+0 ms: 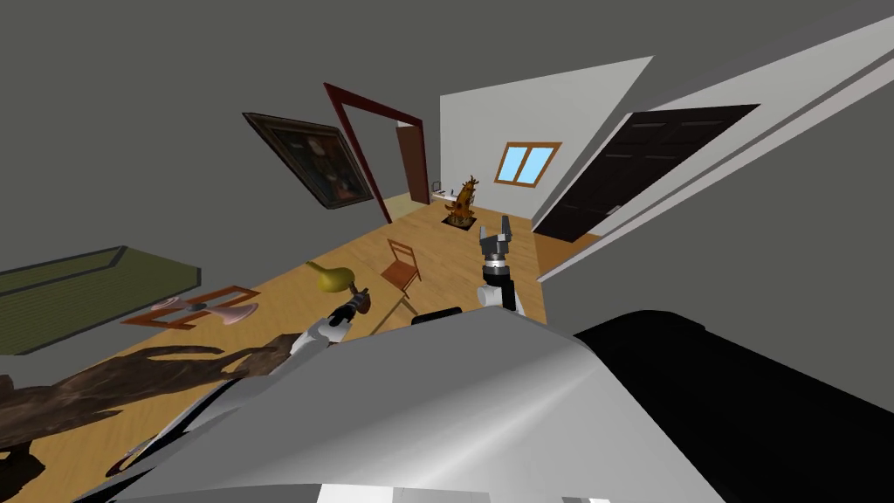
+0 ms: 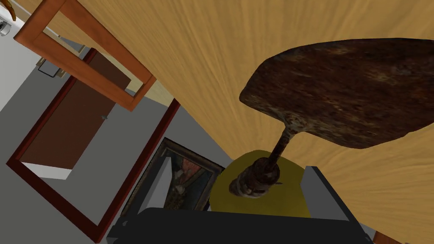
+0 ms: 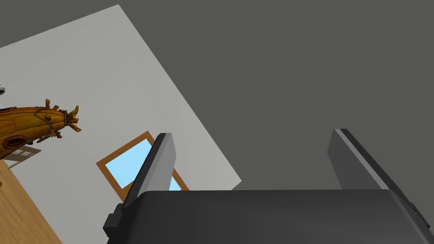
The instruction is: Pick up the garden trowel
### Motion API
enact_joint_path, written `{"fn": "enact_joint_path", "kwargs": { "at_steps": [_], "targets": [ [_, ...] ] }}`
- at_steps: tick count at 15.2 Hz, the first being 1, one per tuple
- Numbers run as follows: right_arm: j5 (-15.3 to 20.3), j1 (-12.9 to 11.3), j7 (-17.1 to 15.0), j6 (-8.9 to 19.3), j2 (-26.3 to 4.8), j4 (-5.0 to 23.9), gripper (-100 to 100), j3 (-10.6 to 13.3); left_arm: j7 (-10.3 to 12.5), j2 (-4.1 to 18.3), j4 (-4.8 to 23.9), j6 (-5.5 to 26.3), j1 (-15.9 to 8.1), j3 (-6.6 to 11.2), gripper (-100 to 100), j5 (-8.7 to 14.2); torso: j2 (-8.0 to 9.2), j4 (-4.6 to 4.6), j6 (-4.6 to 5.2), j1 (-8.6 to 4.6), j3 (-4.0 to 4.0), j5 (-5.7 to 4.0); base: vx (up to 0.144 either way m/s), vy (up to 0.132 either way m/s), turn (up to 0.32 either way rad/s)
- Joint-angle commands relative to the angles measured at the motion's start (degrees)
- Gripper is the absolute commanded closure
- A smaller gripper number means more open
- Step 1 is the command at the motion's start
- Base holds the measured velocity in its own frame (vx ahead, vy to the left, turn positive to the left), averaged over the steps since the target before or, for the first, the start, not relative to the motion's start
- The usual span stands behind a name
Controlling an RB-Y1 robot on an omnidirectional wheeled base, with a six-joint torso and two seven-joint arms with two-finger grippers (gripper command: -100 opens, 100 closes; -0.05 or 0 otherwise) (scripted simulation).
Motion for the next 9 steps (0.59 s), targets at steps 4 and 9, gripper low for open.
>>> {"fn": "enact_joint_path", "kwargs": {
  "at_steps": [4,9],
  "targets": [
    [0.0,0.0,0.0,0.0,0.0,0.0,0,0.0,-0.41,1.72,4.03,1.1,-1.81,-0.71,-100,-0.38,-0.06,-0.01,0.0,0.02,-0.03,0.0,0.021,0.014,-0.051],
    [0.0,-0.01,0.0,0.0,0.0,0.0,0,0.0,-3.75,-0.49,5.82,1.09,-2.07,5.36,-100,-1.4,0.13,0.02,0.02,0.12,0.07,0.03,-0.019,0.037,-0.132]
  ]
}}
